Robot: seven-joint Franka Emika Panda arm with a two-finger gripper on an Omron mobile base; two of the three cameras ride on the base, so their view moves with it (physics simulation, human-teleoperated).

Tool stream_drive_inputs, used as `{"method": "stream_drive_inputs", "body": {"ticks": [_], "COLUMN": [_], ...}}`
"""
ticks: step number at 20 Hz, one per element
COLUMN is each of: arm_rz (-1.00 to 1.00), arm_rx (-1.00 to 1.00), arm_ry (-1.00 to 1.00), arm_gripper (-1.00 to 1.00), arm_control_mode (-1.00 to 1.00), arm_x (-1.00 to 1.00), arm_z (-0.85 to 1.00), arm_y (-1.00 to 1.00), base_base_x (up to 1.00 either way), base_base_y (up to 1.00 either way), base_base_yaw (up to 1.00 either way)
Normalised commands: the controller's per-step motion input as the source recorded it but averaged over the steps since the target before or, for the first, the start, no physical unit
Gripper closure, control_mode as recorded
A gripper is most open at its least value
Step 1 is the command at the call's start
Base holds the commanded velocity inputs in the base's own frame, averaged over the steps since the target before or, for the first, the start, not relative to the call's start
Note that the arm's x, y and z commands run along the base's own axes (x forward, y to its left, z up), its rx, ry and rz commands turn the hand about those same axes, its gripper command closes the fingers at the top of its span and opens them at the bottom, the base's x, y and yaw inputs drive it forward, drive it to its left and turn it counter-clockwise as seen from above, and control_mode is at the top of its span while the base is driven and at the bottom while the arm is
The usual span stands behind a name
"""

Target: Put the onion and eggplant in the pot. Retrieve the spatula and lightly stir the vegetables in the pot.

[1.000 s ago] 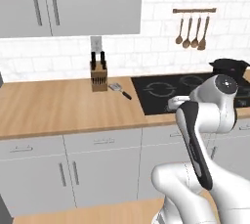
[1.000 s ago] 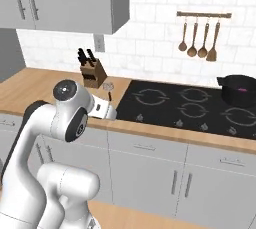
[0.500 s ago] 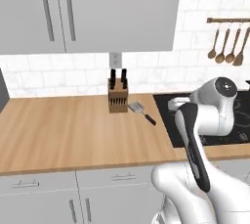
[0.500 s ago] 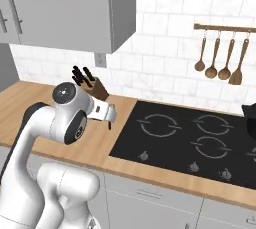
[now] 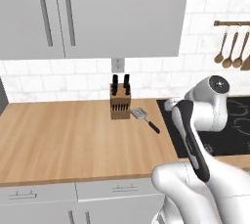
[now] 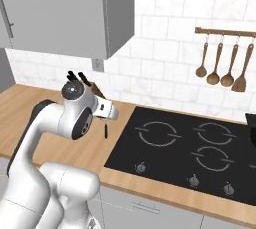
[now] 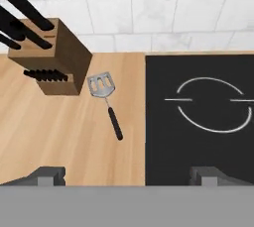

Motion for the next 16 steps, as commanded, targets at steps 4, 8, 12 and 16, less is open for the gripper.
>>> {"method": "stream_drive_inputs", "body": {"ticks": [4,8,12,16], "arm_rz": [0.22,0.16,0.15,0.14], "arm_rx": [-0.03,-0.07,0.0,0.0], "arm_ry": [0.35,0.33,0.07,0.01], "arm_gripper": [-1.0,-1.0,-1.0,-1.0], "arm_control_mode": [-1.0,-1.0,-1.0,-1.0], "arm_x": [0.81,0.53,0.1,0.0], "arm_z": [-0.36,-0.34,-0.55,-0.53], "arm_y": [-0.09,0.0,0.0,0.0], "base_base_x": [0.0,0.0,0.0,0.0], "base_base_y": [0.0,0.0,0.0,0.0], "base_base_yaw": [0.0,0.0,0.0,0.0]}}
